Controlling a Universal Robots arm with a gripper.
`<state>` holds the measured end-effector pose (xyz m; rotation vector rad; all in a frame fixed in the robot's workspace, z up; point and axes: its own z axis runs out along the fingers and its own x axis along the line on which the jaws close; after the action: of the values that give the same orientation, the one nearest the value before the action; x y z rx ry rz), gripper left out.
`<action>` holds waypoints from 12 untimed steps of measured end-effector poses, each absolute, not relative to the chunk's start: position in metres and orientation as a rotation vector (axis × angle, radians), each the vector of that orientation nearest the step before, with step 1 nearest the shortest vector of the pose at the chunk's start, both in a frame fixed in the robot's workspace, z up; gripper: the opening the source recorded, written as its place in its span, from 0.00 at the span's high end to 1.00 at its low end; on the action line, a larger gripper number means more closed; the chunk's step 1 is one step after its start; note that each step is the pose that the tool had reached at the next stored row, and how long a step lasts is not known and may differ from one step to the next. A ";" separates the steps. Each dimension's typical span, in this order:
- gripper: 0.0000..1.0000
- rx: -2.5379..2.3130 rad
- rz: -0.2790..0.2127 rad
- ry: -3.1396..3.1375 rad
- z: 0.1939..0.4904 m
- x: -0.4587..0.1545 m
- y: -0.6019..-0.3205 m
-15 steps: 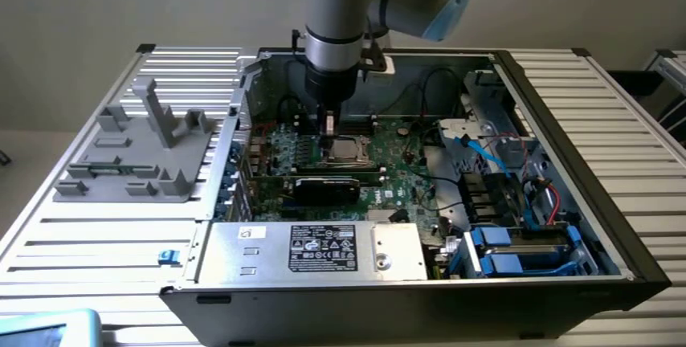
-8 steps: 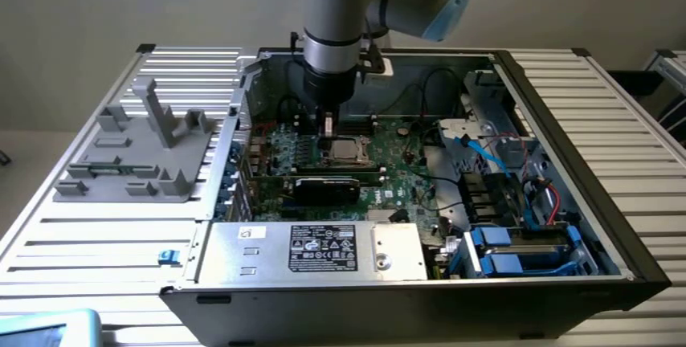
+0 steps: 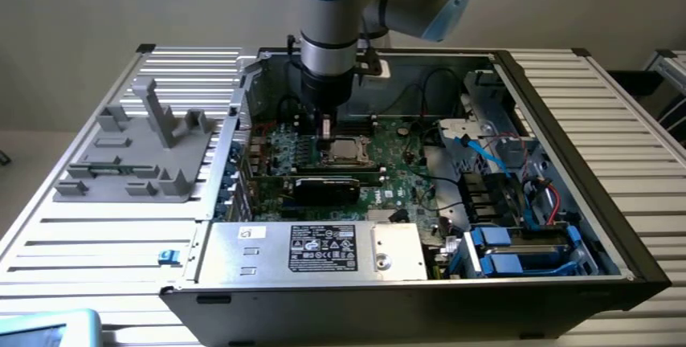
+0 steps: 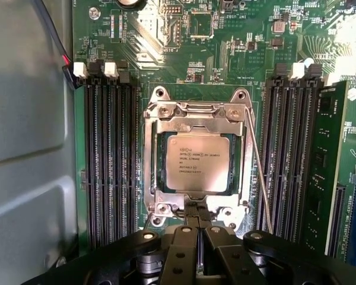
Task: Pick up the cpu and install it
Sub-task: 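Close the cpu cover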
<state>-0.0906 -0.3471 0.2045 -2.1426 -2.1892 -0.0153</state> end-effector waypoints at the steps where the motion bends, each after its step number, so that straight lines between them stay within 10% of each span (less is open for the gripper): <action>1: 0.89 -2.143 -0.017 -2.190 0.204 -0.091 -0.347; 12: 0.89 -2.146 -0.023 -2.193 0.212 -0.106 -0.347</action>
<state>-0.1063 -0.3472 0.2125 -2.1460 -2.1932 -0.0228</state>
